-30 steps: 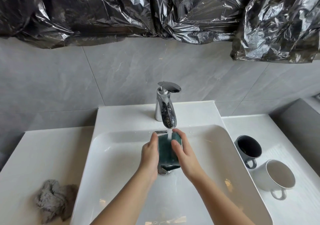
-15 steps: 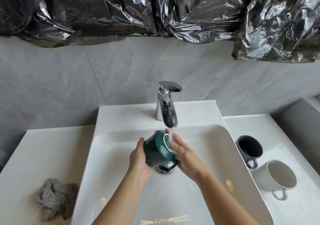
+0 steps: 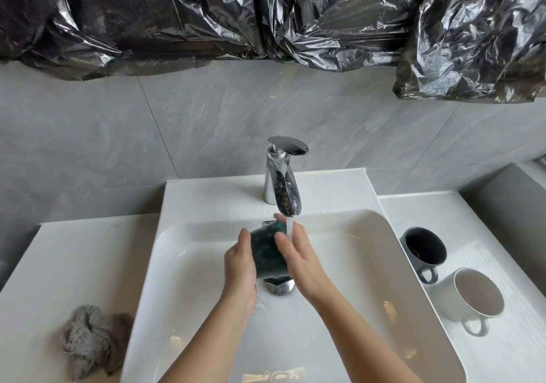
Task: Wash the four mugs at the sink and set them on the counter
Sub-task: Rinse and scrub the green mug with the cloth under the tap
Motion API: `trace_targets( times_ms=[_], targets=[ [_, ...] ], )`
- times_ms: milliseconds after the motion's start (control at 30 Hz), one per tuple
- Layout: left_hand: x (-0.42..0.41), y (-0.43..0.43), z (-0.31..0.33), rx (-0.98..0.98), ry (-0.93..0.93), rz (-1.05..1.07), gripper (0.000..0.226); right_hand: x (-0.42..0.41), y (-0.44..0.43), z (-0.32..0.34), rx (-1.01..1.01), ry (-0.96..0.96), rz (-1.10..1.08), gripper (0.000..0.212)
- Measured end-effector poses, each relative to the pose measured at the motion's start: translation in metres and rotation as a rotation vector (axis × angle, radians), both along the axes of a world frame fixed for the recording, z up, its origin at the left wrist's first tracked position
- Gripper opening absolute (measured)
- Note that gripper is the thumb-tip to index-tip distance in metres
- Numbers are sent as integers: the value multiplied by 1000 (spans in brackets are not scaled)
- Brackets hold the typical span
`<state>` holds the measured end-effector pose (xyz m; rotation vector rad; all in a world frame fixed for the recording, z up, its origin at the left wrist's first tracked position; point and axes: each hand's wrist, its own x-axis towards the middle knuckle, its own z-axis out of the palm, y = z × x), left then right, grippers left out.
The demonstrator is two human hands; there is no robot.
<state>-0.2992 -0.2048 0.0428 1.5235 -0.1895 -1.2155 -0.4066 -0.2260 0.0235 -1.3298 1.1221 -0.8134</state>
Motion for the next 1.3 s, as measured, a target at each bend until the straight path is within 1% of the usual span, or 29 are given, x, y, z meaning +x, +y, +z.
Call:
trace_targets(
  times_ms=[33, 100, 167, 200, 233, 300, 367, 400, 467, 500, 567, 633, 667, 733, 767, 800, 833, 900, 933, 967, 1000, 1033, 1067, 1100, 1133, 1167, 1200, 1267, 1300],
  targets=[
    [0, 1, 0, -6, -21, -3, 34, 3, 0, 2, -25, 14, 21, 46],
    [-1, 2, -1, -2, -28, -8, 33, 8, -4, 6, 1, 20, -11, 45],
    [0, 3, 0, 2, -12, -29, 32, 10, -12, 8, 62, 17, -58, 56],
    [1, 3, 1, 4, 3, -37, 32, 11, -17, 9, 100, 25, -66, 58],
    [1, 3, 1, 6, 24, -32, 31, 10, -21, 9, 139, 32, -65, 56],
    [1, 3, 1, 25, 105, -3, 29, 7, -27, 6, 267, 22, -108, 44],
    [-1, 3, -2, 59, 192, 17, 27, 2, -24, 3, 371, -17, -145, 44],
    [-1, 3, -5, 77, 230, 28, 27, -1, -20, 0, 374, -48, -138, 45],
    [0, 1, -9, 91, 320, 73, 28, -7, -11, -6, 327, -133, -73, 38],
    [2, 0, -10, 87, 365, 103, 28, -10, -6, -9, 315, -191, -32, 41],
    [4, -3, -12, 65, 444, 140, 30, -16, 3, -17, 285, -304, 26, 59],
    [2, -4, -11, 40, 500, 129, 34, -19, 8, -23, 217, -334, 68, 72],
    [2, -4, -12, 33, 497, 116, 35, -19, 9, -24, 193, -333, 67, 75],
    [4, -5, -14, 54, 424, 73, 34, -20, 9, -24, 173, -312, 41, 80],
    [6, -5, -15, 85, 316, 41, 33, -20, 7, -25, 165, -289, 32, 82],
    [9, -4, -16, 117, 138, -19, 32, -21, 5, -25, 156, -256, 28, 82],
    [12, -3, -17, 136, -97, -96, 31, -22, 3, -23, 147, -206, 32, 79],
    [16, 1, -19, 61, -550, -257, 31, -23, 1, -19, 163, -136, 51, 66],
    [16, 3, -18, -2, -650, -328, 33, -23, 1, -17, 178, -136, 56, 58],
    [16, 4, -15, -62, -673, -394, 35, -22, 1, -17, 187, -142, 50, 53],
    [17, 4, -14, -113, -650, -454, 38, -23, 1, -16, 194, -146, 33, 51],
    [18, 2, -14, -155, -613, -535, 49, -24, 0, -16, 198, -140, 13, 51],
    [20, 1, -15, -193, -573, -602, 65, -25, -2, -15, 200, -129, -1, 51],
    [21, -1, -16, -217, -505, -640, 78, -27, -3, -14, 198, -109, -13, 51],
    [22, -2, -15, -226, -419, -669, 81, -29, -5, -11, 196, -83, -23, 50],
    [22, -3, -13, -217, -334, -678, 73, -31, -6, -7, 197, -52, -36, 46],
    [21, -4, -10, -202, -268, -670, 61, -32, -7, -3, 194, -9, -48, 42],
    [15, -6, -6, -158, -181, -634, 40, -35, -9, 4, 148, 116, -54, 35],
    [12, -6, -3, -119, -160, -612, 34, -38, -9, 5, 91, 176, -60, 31]
  ],
)
